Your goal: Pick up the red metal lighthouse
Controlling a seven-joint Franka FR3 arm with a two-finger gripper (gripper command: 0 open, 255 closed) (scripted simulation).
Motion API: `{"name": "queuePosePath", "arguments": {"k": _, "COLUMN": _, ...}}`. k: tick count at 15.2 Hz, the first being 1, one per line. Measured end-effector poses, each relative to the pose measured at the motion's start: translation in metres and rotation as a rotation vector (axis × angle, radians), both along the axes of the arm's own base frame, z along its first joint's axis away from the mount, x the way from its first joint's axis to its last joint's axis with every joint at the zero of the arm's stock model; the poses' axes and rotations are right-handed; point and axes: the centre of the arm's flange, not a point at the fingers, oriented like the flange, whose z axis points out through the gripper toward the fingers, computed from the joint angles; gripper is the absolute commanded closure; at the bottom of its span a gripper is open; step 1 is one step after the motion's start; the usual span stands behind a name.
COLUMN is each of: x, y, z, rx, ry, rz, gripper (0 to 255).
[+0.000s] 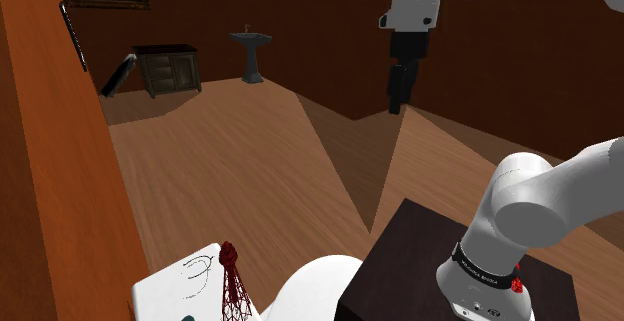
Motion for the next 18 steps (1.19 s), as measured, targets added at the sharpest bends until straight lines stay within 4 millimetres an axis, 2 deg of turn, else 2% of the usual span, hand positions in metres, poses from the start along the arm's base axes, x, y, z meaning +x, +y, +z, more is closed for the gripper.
{"name": "queuePosePath", "arguments": {"k": 2, "x": 0.001, "y": 0.006, "z": -0.003, "rx": -0.001, "ry": 0.002, "rz": -0.012, "gripper": 0}}
{"name": "queuePosePath", "arguments": {"k": 5, "x": 0.0, "y": 0.035, "z": -0.019, "rx": -0.004, "ry": 0.017, "rz": -0.089, "gripper": 0}}
{"name": "queuePosePath", "arguments": {"k": 12, "x": 0.013, "y": 0.112, "z": -0.062, "rx": -0.013, "ry": 0.054, "rz": -0.301, "gripper": 0}}
{"name": "queuePosePath", "arguments": {"k": 18, "x": 0.038, "y": 0.175, "z": -0.097, "rx": -0.021, "ry": 0.087, "rz": -0.483, "gripper": 0}}
